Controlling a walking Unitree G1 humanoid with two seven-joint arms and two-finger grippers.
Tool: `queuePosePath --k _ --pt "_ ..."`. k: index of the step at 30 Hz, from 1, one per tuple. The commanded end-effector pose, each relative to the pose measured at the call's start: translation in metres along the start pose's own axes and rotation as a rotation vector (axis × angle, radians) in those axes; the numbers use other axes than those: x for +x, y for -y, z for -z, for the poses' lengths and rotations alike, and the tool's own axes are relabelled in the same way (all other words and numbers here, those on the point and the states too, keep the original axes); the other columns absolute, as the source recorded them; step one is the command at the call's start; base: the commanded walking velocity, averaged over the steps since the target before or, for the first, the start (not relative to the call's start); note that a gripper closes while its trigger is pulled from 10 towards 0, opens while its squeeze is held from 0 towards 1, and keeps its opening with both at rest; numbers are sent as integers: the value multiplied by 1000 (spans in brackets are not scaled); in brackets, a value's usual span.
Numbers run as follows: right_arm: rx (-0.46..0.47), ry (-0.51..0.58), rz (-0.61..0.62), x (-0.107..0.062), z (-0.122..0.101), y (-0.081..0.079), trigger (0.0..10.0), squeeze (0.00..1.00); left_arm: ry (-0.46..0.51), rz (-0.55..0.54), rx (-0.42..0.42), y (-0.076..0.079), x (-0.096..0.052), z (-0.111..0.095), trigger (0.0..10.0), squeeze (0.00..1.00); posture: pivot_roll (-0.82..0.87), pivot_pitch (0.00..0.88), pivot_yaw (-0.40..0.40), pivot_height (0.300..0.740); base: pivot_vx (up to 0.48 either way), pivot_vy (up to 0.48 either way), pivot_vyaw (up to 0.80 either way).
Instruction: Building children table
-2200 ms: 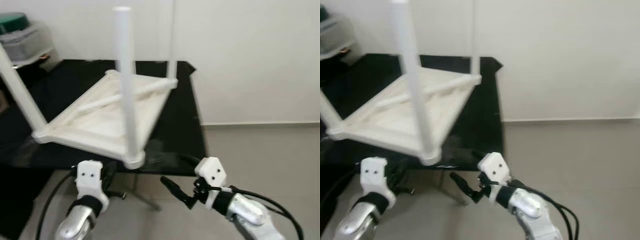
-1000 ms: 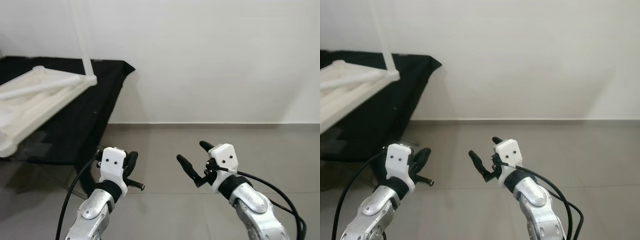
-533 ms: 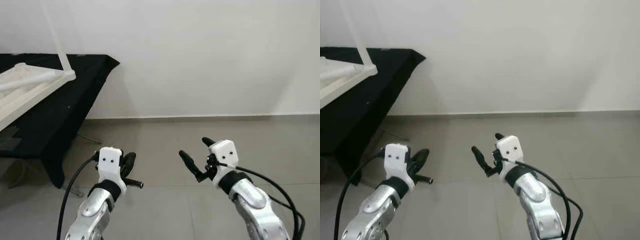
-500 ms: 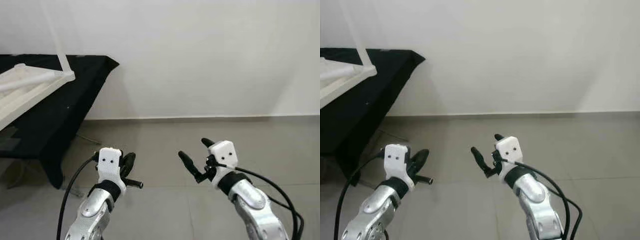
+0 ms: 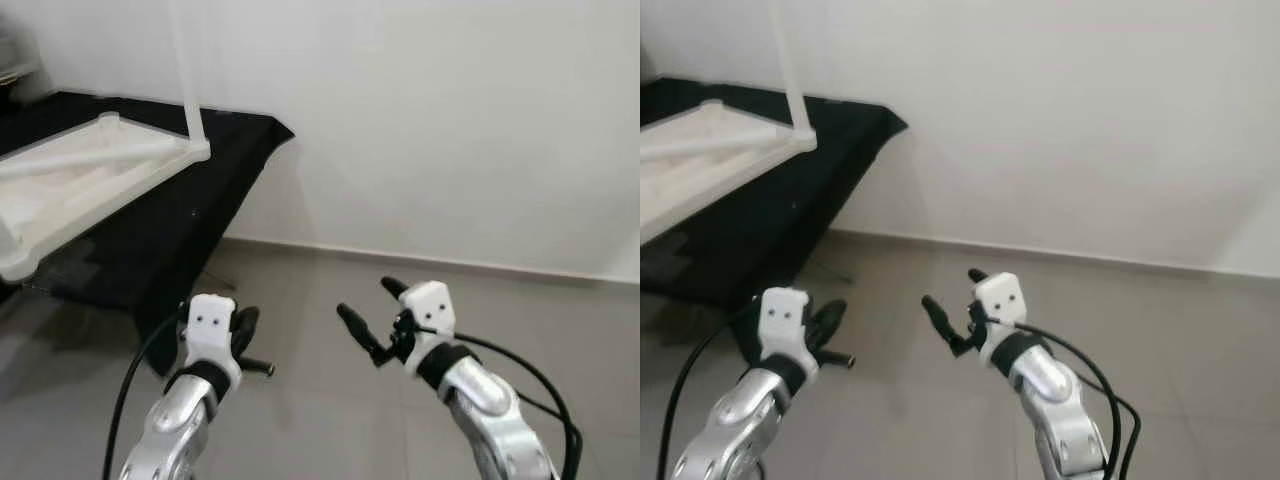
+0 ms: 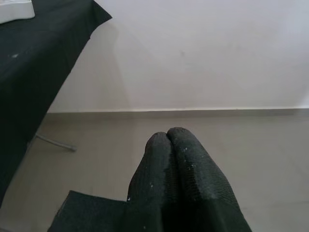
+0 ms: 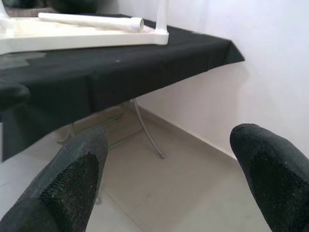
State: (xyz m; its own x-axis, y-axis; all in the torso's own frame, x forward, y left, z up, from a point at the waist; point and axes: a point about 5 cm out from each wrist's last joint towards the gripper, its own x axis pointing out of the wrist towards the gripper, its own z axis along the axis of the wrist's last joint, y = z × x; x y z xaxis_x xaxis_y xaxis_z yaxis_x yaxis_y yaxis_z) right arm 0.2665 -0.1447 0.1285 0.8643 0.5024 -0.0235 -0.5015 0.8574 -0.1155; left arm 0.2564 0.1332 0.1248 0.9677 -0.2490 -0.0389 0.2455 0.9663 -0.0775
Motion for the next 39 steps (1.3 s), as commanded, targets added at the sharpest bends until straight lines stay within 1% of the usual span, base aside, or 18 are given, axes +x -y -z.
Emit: queuePosePath --k 1,39 --pt "7 13 -3 2 -2 -1 10000 0 4 13 2 2 1 1 10000 0 -77 50 -50 740 405 0 0" --pt "16 15 -36 3 -1 -2 10000 0 18 15 34 3 4 -2 10000 0 -80 46 -54 740 405 0 0"
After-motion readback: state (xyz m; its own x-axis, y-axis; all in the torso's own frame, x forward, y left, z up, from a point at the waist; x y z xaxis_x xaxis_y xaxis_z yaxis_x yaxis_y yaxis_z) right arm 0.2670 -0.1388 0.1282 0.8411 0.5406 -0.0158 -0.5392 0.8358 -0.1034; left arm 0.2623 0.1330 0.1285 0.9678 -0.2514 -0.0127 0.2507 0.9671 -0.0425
